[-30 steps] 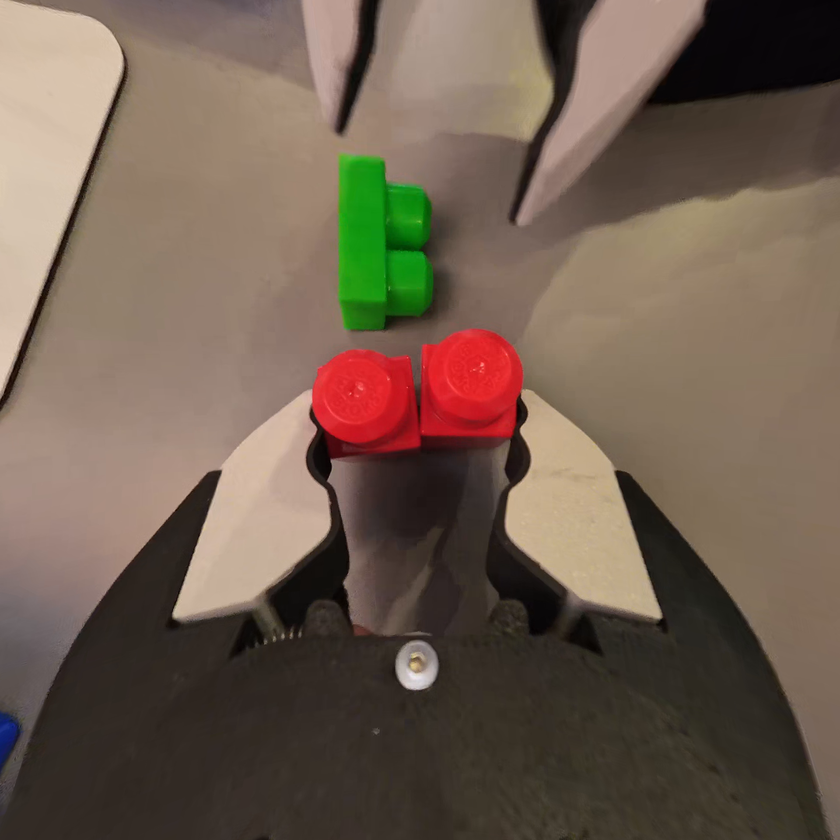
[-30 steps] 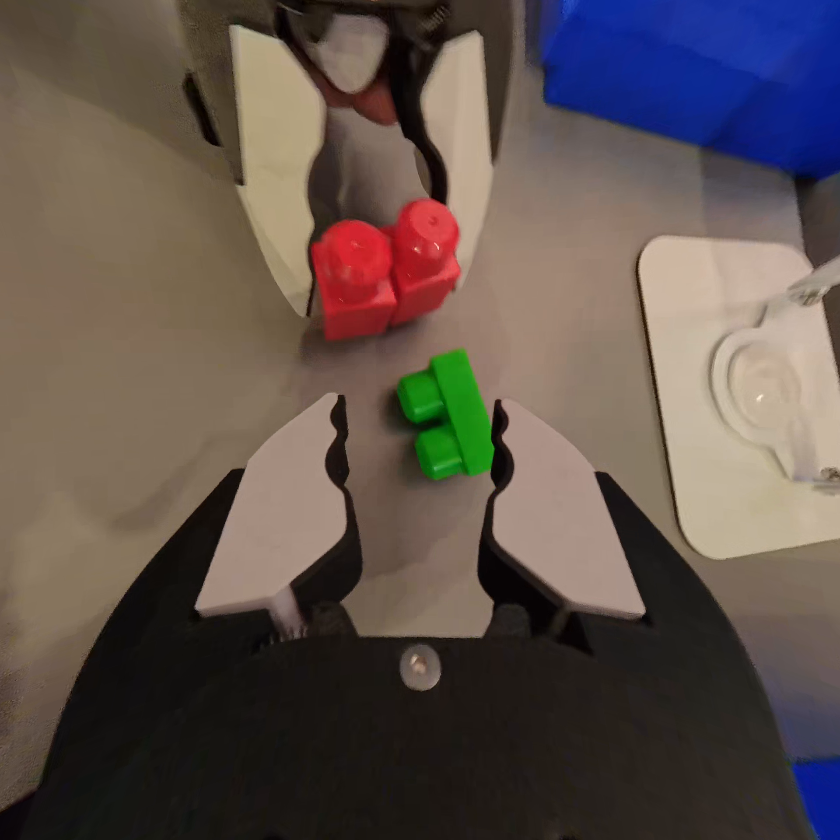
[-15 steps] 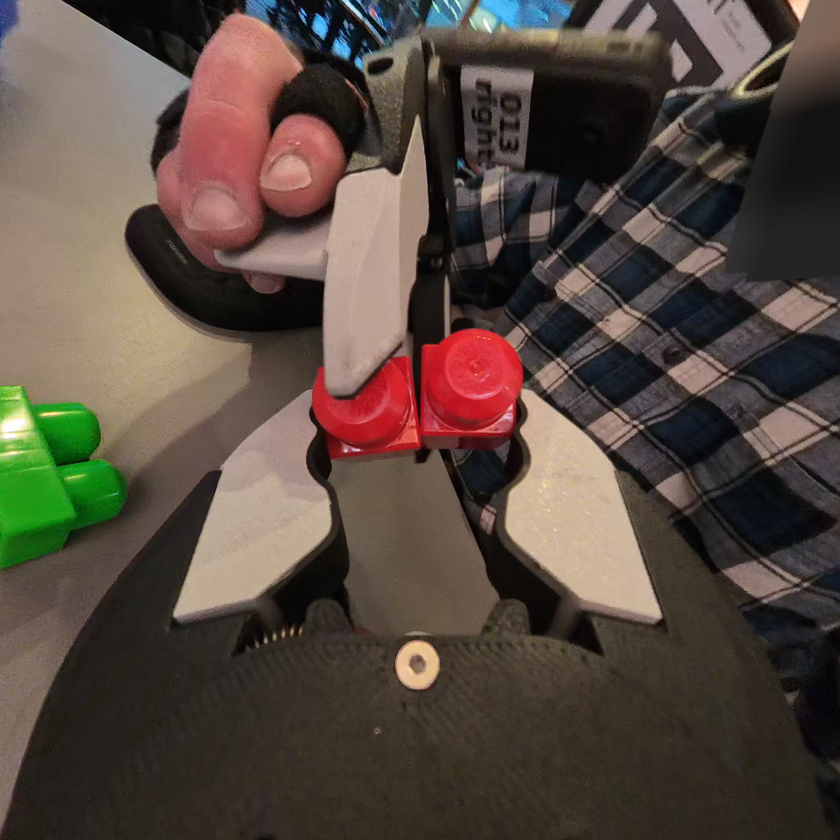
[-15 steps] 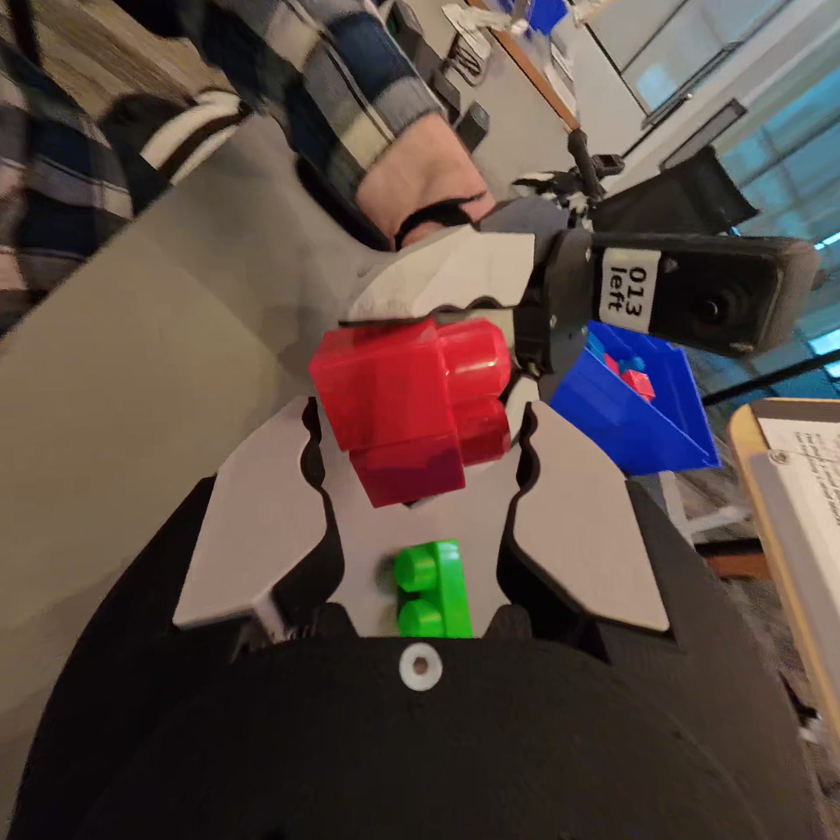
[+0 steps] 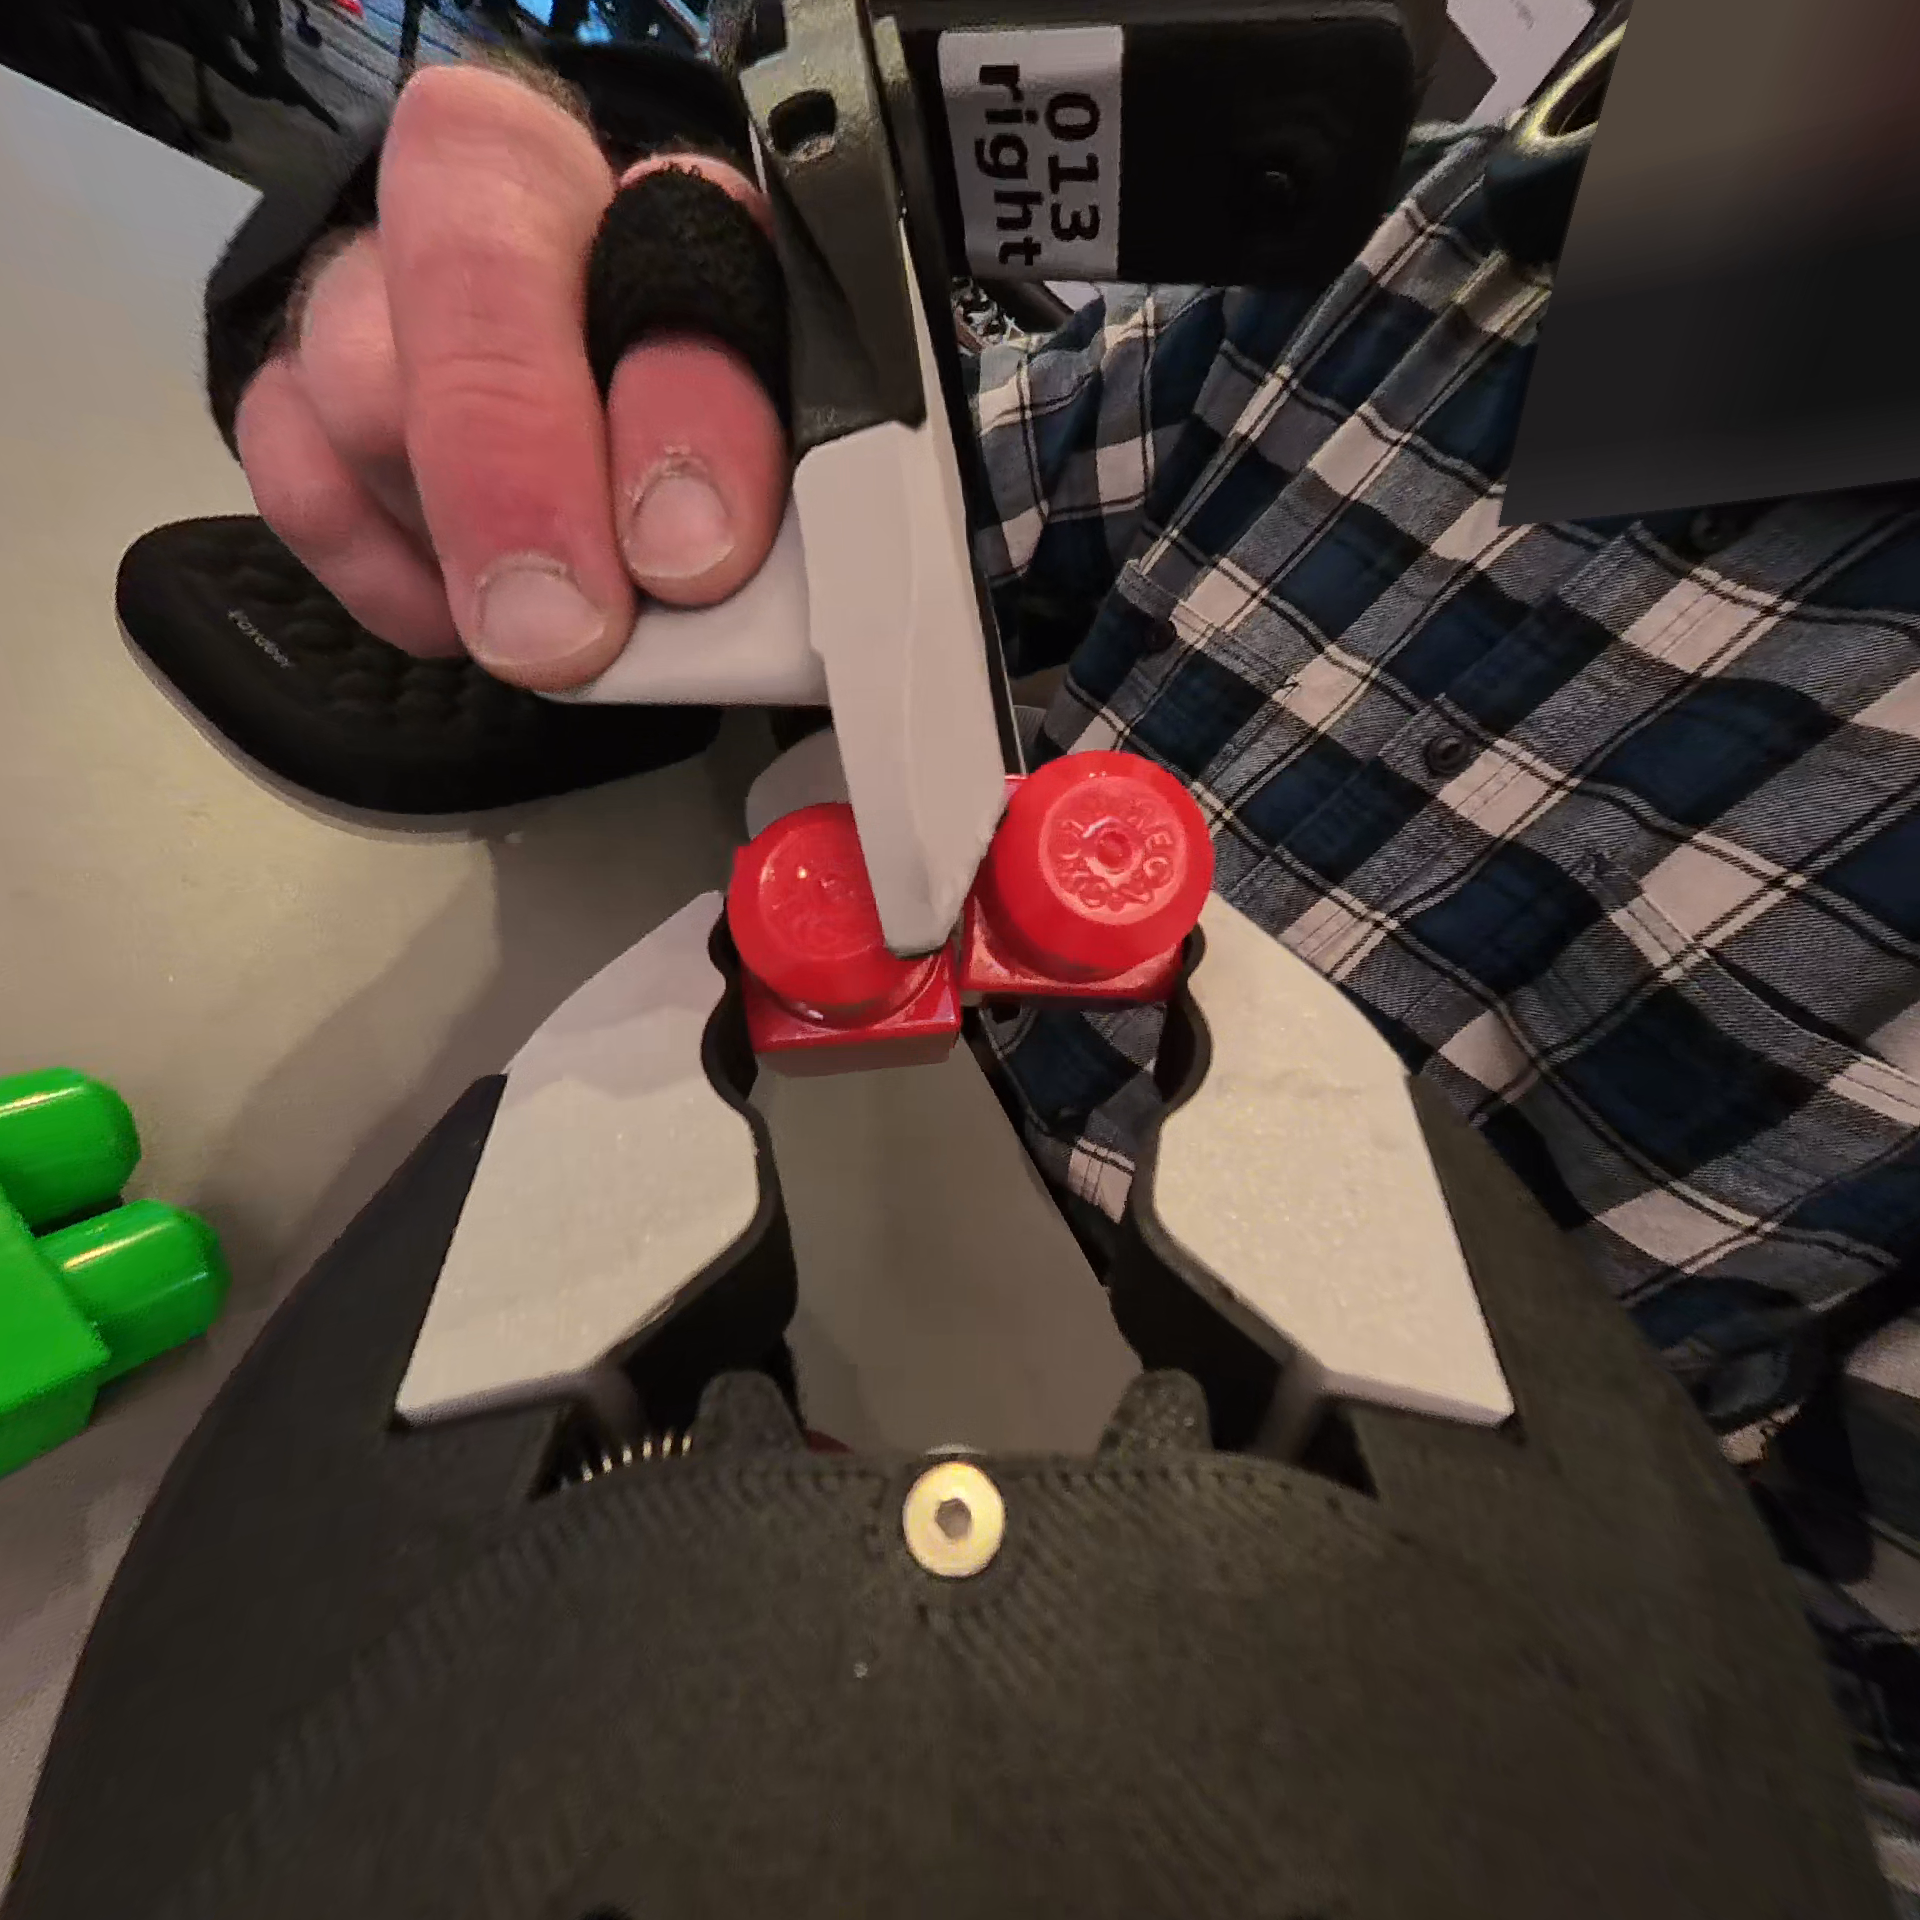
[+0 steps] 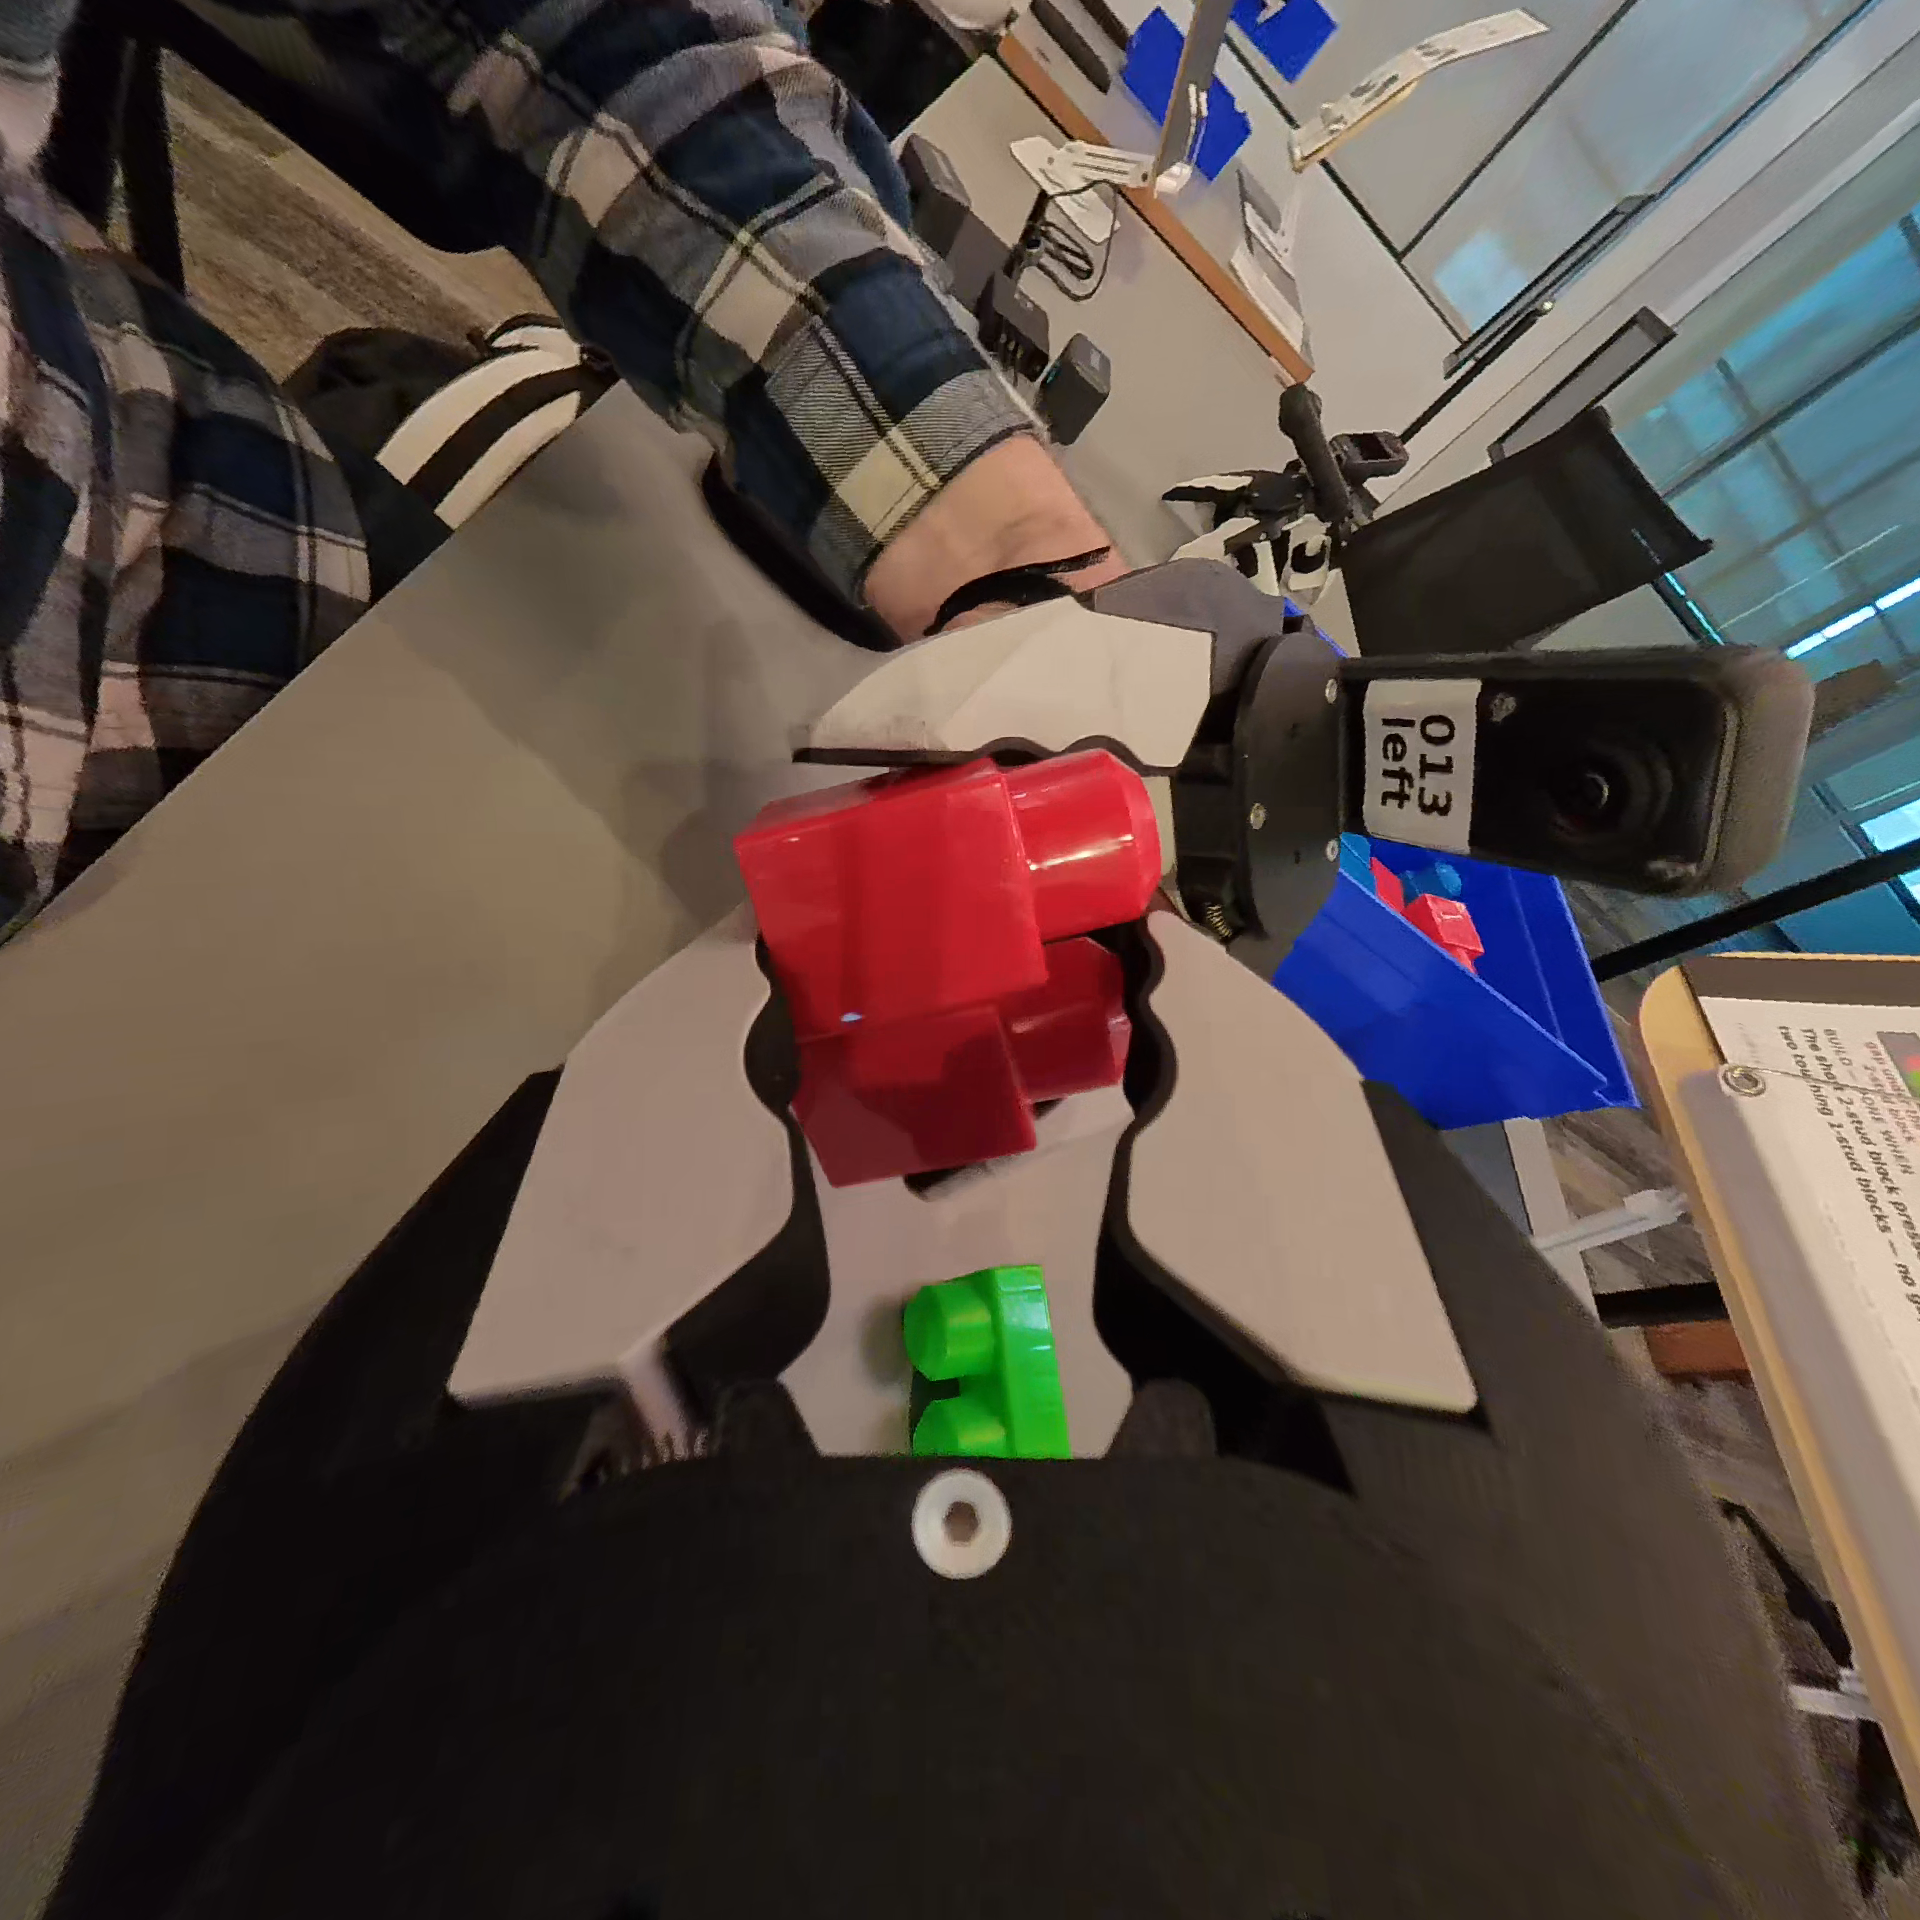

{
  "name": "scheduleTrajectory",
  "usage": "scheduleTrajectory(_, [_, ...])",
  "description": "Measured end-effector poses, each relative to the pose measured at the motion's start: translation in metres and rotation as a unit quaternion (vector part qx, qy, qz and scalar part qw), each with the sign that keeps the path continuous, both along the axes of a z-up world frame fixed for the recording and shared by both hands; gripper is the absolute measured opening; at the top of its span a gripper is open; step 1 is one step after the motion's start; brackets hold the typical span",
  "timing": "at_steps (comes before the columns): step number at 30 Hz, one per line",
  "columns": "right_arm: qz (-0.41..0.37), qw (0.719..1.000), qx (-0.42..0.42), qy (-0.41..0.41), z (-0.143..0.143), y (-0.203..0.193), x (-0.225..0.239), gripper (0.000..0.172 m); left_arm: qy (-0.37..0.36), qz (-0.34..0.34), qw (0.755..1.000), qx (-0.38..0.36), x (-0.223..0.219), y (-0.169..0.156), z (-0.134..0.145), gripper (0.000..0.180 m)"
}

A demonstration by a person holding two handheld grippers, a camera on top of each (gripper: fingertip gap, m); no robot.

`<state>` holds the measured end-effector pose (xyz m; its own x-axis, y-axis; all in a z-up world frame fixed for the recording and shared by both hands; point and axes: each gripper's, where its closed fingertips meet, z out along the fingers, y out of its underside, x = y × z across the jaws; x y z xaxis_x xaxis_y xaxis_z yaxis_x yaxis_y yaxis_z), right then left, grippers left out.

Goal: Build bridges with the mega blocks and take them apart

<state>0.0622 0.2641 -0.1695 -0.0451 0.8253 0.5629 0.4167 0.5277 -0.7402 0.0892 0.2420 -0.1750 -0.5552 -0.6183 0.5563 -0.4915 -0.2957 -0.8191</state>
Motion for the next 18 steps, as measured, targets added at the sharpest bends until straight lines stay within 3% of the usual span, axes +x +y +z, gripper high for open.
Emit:
scheduleTrajectory(5, [-0.006,0.999,0.036,-0.001,0.005,-0.004,-0.001,0.083,-0.001,0.024,0.999,0.023,0.006,0.006,0.000,0.075])
scheduleTrajectory(8, [-0.014,0.997,0.067,-0.033,0.004,-0.003,-0.001,0.084,0.003,0.014,1.000,0.010,0.005,0.005,0.004,0.075])
scheduleTrajectory(11, [0.003,0.997,0.067,-0.038,0.004,-0.007,-0.001,0.069,0.022,-0.014,1.000,0.018,0.004,-0.003,-0.002,0.075])
scheduleTrajectory(18, [-0.003,0.997,0.067,-0.034,0.007,-0.010,0.002,0.069,-0.005,-0.020,1.000,-0.007,0.009,-0.007,0.002,0.075])
